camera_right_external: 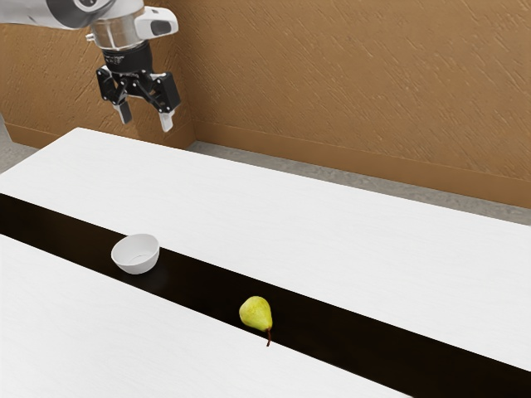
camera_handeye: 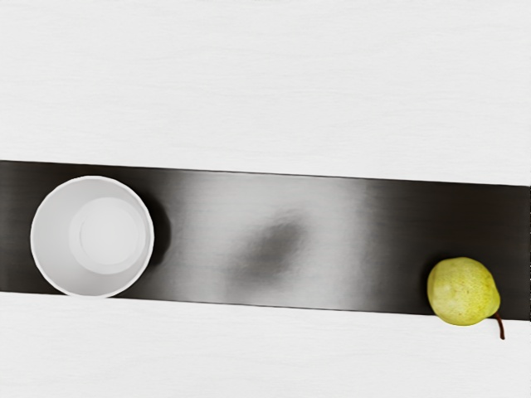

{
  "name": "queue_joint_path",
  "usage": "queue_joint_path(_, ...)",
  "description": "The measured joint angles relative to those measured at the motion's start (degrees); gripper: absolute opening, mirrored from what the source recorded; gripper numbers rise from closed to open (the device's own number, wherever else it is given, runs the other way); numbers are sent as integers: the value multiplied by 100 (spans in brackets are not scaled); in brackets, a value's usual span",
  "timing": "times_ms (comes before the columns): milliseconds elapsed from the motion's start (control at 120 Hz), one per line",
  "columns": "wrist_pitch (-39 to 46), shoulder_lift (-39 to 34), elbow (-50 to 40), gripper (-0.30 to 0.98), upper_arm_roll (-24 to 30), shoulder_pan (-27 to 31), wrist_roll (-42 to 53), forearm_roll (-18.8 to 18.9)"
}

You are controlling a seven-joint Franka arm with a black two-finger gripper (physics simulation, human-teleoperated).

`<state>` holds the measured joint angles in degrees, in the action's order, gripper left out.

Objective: Place the pear in the bowl.

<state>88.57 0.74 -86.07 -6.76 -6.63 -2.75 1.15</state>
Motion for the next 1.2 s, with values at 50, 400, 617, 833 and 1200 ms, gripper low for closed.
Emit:
queue_joint_path(50, 2, 0, 3, 69, -1, -3, -2, -3)
queue_joint_path(400, 502, -721, -1694, 69, 443, 278, -63, -97)
queue_joint_path(617, 1382, -106, -2248, 69, 670, 414, -105, -184)
queue_joint_path(833, 2455, 362, -2961, 69, 866, 368, -188, -355)
queue_joint_path(1200, 3567, 78, -3974, 69, 2393, 895, -2369, -1187)
